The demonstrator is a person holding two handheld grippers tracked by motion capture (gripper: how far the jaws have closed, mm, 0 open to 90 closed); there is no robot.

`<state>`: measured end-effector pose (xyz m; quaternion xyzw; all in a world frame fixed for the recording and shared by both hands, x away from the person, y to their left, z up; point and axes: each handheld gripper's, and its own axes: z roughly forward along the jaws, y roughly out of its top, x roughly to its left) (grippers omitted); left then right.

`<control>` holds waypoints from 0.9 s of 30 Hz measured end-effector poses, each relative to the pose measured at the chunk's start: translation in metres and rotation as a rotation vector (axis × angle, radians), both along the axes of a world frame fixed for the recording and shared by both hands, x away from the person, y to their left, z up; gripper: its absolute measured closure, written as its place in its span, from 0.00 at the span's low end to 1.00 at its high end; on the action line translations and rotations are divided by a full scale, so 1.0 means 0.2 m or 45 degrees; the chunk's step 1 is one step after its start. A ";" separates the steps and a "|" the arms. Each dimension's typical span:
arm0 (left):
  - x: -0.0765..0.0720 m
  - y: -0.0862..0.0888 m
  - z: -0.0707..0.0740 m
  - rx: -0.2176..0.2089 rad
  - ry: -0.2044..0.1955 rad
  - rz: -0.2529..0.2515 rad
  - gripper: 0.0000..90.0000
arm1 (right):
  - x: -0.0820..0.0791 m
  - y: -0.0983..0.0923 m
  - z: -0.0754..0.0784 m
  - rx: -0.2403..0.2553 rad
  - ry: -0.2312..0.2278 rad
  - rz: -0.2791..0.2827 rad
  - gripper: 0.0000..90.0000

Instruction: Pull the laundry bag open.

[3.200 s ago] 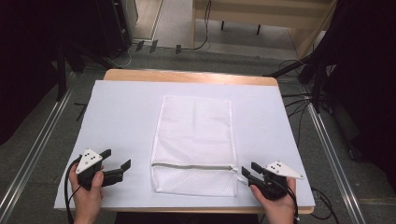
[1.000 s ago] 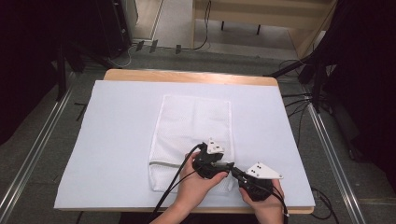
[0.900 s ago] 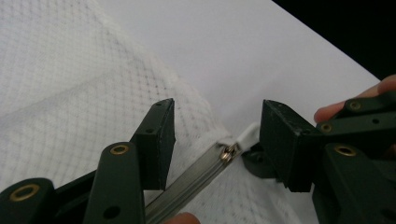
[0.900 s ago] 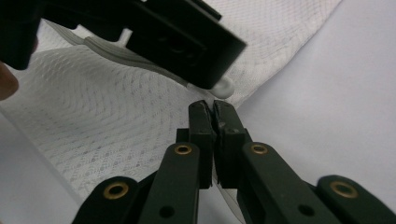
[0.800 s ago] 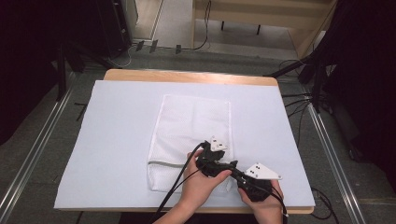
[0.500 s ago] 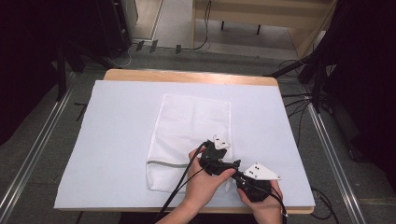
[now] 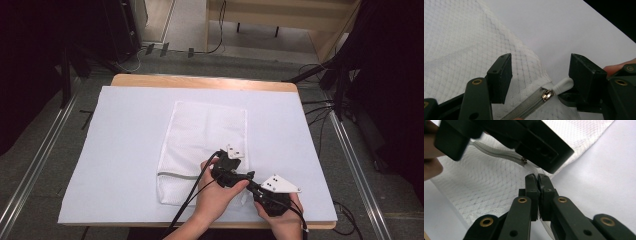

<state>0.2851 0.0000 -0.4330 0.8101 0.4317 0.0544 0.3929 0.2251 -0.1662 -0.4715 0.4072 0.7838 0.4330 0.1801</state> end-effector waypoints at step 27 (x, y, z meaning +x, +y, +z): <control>0.00 0.15 0.00 -0.153 0.148 -0.167 0.83 | 0.01 -0.04 0.00 0.009 0.006 -0.033 0.99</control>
